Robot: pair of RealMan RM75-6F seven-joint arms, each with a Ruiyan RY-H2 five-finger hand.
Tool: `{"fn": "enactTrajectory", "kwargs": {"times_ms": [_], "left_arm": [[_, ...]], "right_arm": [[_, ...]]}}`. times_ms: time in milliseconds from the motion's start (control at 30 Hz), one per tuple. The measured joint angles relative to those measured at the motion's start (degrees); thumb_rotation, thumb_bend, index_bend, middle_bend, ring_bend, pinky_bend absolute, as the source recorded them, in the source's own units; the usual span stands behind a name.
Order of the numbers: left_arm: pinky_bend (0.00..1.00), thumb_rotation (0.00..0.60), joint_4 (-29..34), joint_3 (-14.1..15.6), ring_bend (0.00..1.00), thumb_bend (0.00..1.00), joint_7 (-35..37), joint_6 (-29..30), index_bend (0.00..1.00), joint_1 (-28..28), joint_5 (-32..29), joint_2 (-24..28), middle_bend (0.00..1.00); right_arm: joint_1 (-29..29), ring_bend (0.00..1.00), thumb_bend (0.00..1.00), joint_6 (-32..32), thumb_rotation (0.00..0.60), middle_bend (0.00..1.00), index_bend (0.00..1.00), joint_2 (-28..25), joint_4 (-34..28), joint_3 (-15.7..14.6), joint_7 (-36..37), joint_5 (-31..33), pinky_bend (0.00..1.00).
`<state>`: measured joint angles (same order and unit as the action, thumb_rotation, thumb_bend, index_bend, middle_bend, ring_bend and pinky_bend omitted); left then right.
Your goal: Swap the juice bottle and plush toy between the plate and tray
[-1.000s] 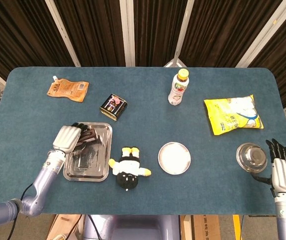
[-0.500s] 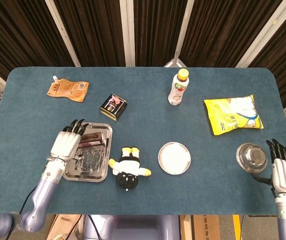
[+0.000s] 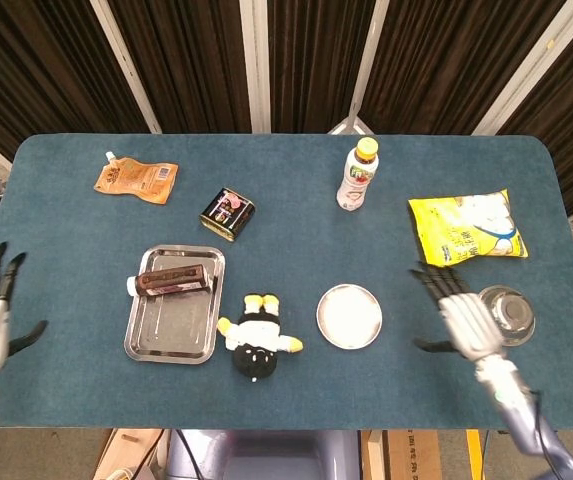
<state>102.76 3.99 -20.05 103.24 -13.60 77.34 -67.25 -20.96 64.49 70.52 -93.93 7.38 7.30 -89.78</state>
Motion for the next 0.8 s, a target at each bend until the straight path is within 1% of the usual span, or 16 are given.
{"fn": "enactTrajectory", "kwargs": {"times_ms": [100,167,233,333,433,600,733,800], "left_arm": [[0.16,0.600,-4.16,0.33,0.00,0.03,4.13,0.51,0.13,3.30,0.20,0.37,0.01],[0.16,0.600,-6.13,-0.05,0.00,0.03,5.90,0.35,0.13,4.40,0.08,0.27,0.01],[0.16,0.600,-7.11,-0.61,0.00,0.03,6.47,-0.27,0.13,4.78,-0.20,0.11,0.01],[0.16,0.600,-7.64,-1.88,0.00,0.03,6.82,-1.14,0.13,5.20,-0.67,-0.16,0.01],[0.16,0.600,-7.97,-3.00,0.00,0.03,7.17,-1.66,0.13,5.84,-0.85,-0.34,0.01],[0.16,0.600,-8.05,-4.29,0.00,0.03,7.87,-1.61,0.14,6.84,-0.49,-0.31,0.01],[0.16,0.600,-8.06,-5.03,0.00,0.03,8.66,-2.03,0.14,7.47,-0.25,-0.15,0.01],[0.16,0.600,-7.89,-5.22,0.00,0.04,8.99,-2.05,0.14,7.81,0.20,-0.04,0.01]], "right_arm": [[-5.71,0.06,0.03,-6.47,0.600,0.06,0.12,1.16,-2.45,0.75,-0.90,-0.76,0.00],[-9.48,0.06,0.03,-10.94,0.600,0.06,0.12,2.96,-3.90,1.45,-2.44,-0.51,0.00],[-12.83,0.06,0.02,-14.75,0.600,0.06,0.12,5.64,-5.15,2.09,-4.43,0.30,0.00],[-16.32,0.06,0.02,-18.36,0.600,0.06,0.12,9.82,-6.47,2.61,-7.73,1.89,0.00],[-18.36,0.06,0.02,-20.32,0.600,0.06,0.12,13.63,-7.32,2.77,-11.62,3.84,0.00],[-21.17,0.06,0.03,-21.82,0.600,0.06,0.12,18.55,-7.29,3.17,-17.86,7.67,0.00],[-23.04,0.07,0.03,-21.83,0.600,0.07,0.12,22.60,-5.48,3.73,-22.40,11.82,0.00],[-23.57,0.07,0.03,-21.51,0.600,0.08,0.12,23.75,-4.51,3.70,-24.79,13.13,0.00]]}}
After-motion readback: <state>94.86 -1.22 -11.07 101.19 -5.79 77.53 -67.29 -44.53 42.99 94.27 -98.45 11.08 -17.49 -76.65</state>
